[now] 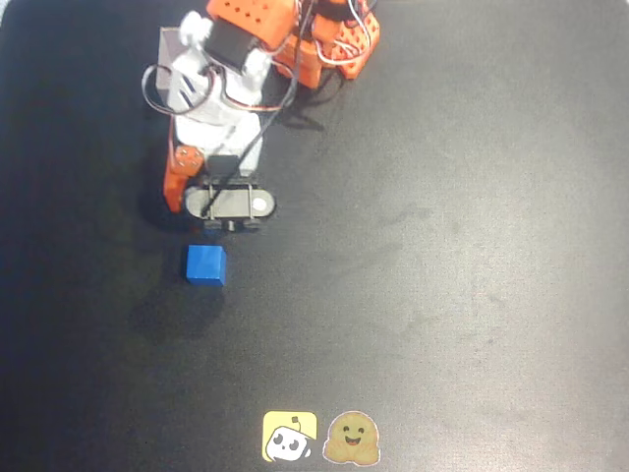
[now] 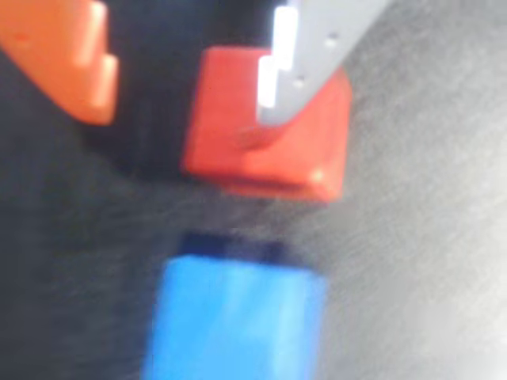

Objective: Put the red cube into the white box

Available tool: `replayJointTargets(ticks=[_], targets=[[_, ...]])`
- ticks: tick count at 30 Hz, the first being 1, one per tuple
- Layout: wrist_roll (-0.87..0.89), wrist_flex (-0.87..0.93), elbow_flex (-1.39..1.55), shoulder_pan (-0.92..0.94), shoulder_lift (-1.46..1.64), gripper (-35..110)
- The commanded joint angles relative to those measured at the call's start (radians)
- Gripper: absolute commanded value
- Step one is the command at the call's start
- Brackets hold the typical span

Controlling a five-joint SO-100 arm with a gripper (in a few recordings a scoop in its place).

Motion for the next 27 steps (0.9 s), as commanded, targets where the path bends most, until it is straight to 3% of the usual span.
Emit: replayJointTargets(ticks=[1, 27], targets=[[0.011, 0.005, 0.015, 0.006, 0.037, 15], [0.038, 0.091, 0.077, -0.058, 0.140, 24]])
